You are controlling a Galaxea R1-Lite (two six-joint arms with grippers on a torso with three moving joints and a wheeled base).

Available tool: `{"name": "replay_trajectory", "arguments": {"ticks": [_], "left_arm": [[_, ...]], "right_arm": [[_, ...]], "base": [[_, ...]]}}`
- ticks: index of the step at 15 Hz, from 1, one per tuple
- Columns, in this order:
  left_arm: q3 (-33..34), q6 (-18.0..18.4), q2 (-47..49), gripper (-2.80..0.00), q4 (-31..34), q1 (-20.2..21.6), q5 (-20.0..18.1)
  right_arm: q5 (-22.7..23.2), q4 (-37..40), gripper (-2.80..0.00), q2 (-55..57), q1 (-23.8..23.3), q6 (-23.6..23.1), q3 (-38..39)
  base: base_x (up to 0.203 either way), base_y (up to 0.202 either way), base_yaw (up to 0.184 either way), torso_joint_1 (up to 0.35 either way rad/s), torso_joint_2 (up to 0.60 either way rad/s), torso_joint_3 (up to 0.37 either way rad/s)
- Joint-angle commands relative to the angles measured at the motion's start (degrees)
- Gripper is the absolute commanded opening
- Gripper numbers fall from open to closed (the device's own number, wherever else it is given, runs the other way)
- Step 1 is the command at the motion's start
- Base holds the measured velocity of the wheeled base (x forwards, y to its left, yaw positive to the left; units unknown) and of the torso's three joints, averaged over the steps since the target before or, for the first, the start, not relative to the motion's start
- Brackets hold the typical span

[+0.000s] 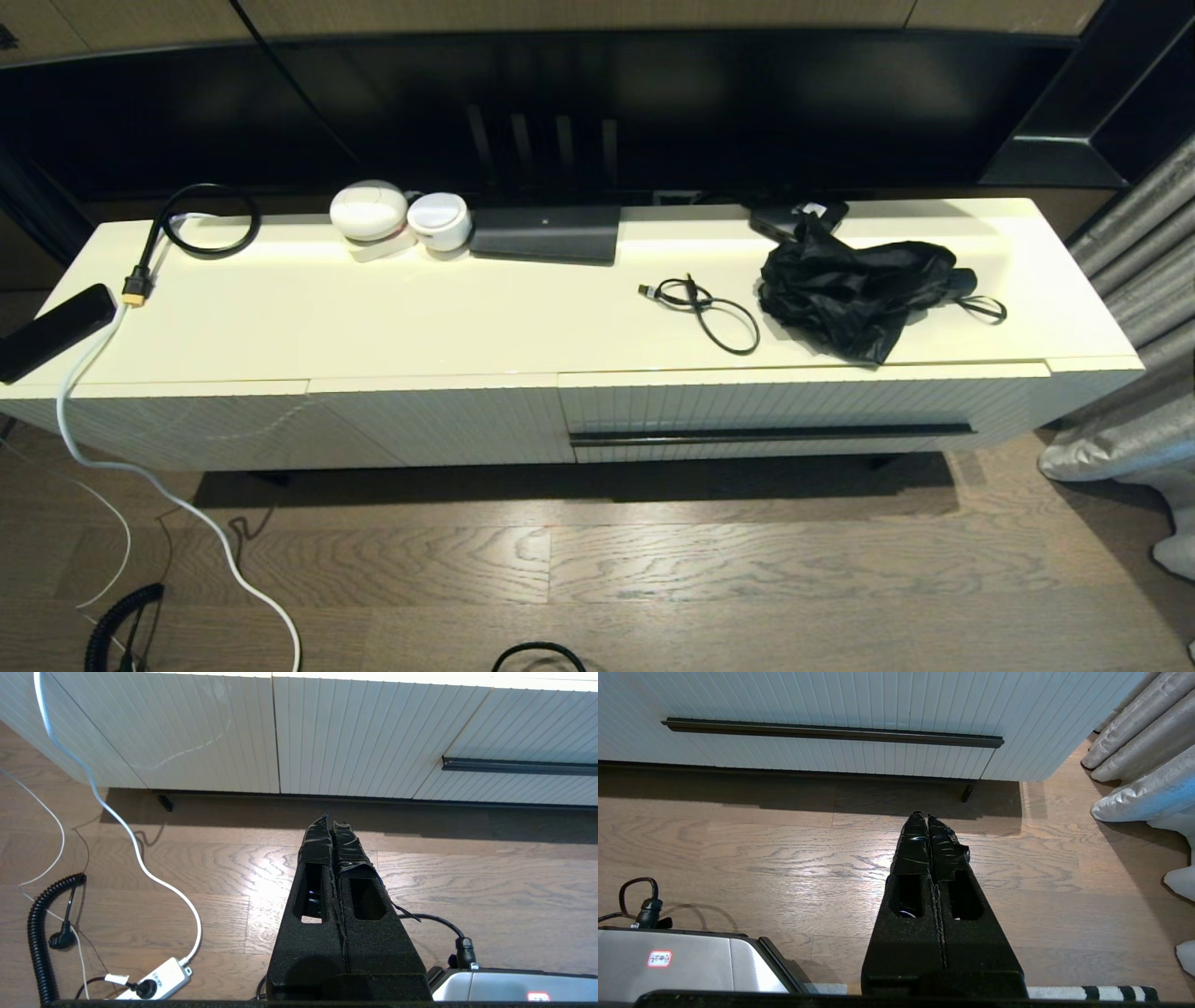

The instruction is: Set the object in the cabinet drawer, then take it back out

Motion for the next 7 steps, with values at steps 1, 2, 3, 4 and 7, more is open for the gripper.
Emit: {"name": "replay_trajectory", "arguments": {"ticks": [1, 2, 3, 4, 7], "left_arm": [[0.0, -0.03, 0.0, -2.8, -0.02, -0.02, 0.03], [0.0, -0.03, 0.0, -2.8, -0.02, 0.0, 0.03], [0.0, -0.03, 0.0, -2.8, -0.02, -0.01, 0.03], [0.0, -0.03, 0.0, -2.8, -0.02, 0.06, 0.03], [0.0, -0.03, 0.0, -2.8, -0.03, 0.06, 0.03]], "right_arm": [[0.04, 0.04, -2.8, 0.04, 0.01, -0.08, -0.01], [0.03, -0.05, -2.8, 0.1, 0.06, 0.12, -0.01], [-0.05, -0.13, -2.8, 0.07, 0.01, 0.58, -0.01], [-0.05, -0.13, -2.8, 0.04, 0.1, 0.7, -0.01], [-0.05, -0.13, -2.8, 0.04, 0.03, 0.79, 0.03]], "base": [[0.0, 0.0, 0.0, 0.0, 0.0, 0.0], [0.0, 0.0, 0.0, 0.0, 0.0, 0.0], [0.0, 0.0, 0.0, 0.0, 0.0, 0.0], [0.0, 0.0, 0.0, 0.0, 0.0, 0.0], [0.0, 0.0, 0.0, 0.0, 0.0, 0.0]]}}
